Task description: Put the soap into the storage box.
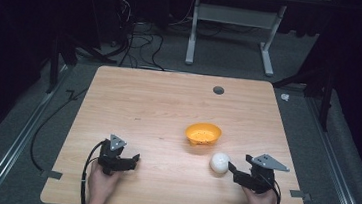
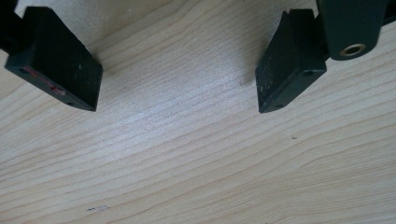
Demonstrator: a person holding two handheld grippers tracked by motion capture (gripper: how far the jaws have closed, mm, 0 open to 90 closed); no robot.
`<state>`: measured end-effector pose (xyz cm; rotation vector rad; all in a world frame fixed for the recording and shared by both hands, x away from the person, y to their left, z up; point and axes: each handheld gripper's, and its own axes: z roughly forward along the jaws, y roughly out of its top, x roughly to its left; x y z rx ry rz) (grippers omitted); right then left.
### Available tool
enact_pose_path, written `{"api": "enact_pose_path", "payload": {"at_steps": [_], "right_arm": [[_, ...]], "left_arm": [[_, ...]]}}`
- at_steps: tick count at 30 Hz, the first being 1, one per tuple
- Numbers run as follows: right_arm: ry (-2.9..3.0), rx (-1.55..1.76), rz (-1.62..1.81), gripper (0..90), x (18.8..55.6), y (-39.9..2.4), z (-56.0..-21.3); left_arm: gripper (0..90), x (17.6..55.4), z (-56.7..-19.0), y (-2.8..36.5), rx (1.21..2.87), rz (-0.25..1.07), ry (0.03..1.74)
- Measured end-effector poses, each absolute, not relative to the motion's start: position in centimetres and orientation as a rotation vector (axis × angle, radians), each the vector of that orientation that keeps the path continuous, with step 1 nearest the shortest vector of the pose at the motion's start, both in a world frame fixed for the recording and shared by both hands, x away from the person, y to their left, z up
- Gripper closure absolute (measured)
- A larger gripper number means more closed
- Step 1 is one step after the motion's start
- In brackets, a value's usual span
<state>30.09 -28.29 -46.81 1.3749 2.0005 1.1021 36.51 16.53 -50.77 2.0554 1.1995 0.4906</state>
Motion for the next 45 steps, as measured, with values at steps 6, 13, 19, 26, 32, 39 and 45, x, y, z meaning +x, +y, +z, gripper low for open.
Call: {"api": "enact_pose_path", "payload": {"at_steps": [6, 13, 19, 26, 32, 39, 45], "right_arm": [[2.031, 1.355, 1.111, 24.3, 30.2, -27.2, -46.8], [2.072, 1.327, 1.111, 20.8, 30.8, -26.1, -47.1], [2.097, 1.317, 1.099, 18.5, 31.3, -25.2, -47.4], [2.132, 1.312, 1.075, 16.8, 32.0, -24.4, -48.1], [2.152, 1.318, 1.051, 15.8, 32.4, -24.0, -48.8], [2.170, 1.326, 0.991, 16.2, 32.7, -23.7, -49.4], [2.171, 1.328, 0.944, 19.3, 32.9, -23.4, -49.7]], "left_arm": [[15.2, 36.5, -50.8, 16.5, 2.055, 0.491, 1.200], [15.2, 36.5, -50.8, 16.5, 2.055, 0.491, 1.200], [15.2, 36.5, -50.8, 16.5, 2.055, 0.491, 1.200], [15.2, 36.5, -50.8, 16.5, 2.054, 0.491, 1.201], [15.2, 36.5, -50.8, 16.5, 2.055, 0.491, 1.201], [15.2, 36.5, -50.8, 16.5, 2.054, 0.491, 1.201], [15.2, 36.5, -50.8, 16.5, 2.054, 0.491, 1.201]]}}
